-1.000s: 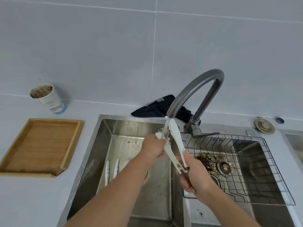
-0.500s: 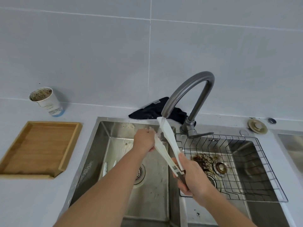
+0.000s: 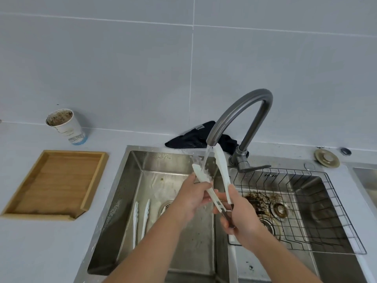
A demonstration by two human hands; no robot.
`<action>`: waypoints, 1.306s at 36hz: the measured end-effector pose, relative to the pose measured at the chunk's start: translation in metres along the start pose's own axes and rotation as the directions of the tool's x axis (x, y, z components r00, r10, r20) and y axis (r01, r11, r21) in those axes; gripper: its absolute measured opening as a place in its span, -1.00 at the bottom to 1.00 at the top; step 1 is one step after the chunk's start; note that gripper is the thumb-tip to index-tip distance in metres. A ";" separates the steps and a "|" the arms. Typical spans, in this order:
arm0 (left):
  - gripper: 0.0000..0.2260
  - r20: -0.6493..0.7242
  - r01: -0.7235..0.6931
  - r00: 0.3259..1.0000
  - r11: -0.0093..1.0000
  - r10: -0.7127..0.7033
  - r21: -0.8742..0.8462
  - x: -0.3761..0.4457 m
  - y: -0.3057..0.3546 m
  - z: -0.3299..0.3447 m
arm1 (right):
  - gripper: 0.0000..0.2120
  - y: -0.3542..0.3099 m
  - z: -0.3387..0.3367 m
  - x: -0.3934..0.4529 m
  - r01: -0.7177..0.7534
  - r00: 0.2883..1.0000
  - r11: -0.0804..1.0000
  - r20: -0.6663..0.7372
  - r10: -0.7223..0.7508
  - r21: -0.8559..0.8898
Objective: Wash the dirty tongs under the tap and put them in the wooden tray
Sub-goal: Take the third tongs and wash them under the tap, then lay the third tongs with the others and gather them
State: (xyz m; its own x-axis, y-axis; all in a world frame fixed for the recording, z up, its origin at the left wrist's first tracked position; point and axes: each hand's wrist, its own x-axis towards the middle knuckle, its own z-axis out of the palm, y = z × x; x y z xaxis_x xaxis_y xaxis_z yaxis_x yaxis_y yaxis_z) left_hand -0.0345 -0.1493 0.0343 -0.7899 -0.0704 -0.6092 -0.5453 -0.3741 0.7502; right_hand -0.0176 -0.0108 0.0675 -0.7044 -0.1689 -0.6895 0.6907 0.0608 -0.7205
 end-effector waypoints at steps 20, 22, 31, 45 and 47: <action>-0.48 -0.060 -0.020 0.998 0.984 0.009 -0.179 -0.035 -0.026 -0.032 | -0.51 0.011 0.006 -0.010 0.160 0.972 0.968 -0.141 -0.189 -0.194; -0.48 -0.080 0.008 0.997 0.985 -0.022 -0.172 -0.037 -0.031 -0.041 | -0.55 0.016 0.012 -0.011 0.147 0.975 0.971 -0.138 -0.174 -0.187; -0.38 -0.136 0.072 0.986 0.988 -0.091 -0.140 -0.050 -0.045 -0.090 | -0.46 0.055 0.046 -0.003 0.032 0.993 0.969 -0.100 -0.058 -0.244; -0.51 -0.115 0.219 0.970 0.976 -0.216 0.014 -0.072 -0.070 -0.157 | -0.37 0.098 0.107 -0.003 -0.135 0.986 0.984 -0.114 0.122 -0.114; -0.50 -0.109 0.237 0.967 0.970 -0.230 0.055 -0.073 -0.072 -0.161 | -0.38 0.101 0.112 0.000 -0.148 0.985 0.981 -0.110 0.135 -0.123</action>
State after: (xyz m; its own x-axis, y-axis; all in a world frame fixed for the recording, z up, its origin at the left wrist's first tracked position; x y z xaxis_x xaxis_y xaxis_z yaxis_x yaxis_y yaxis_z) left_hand 0.1079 -0.2657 -0.0164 -0.6076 -0.0828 -0.7899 -0.7315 -0.3292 0.5972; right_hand 0.0703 -0.1152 0.0027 -0.6184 -0.0501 -0.7843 0.7620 0.2061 -0.6140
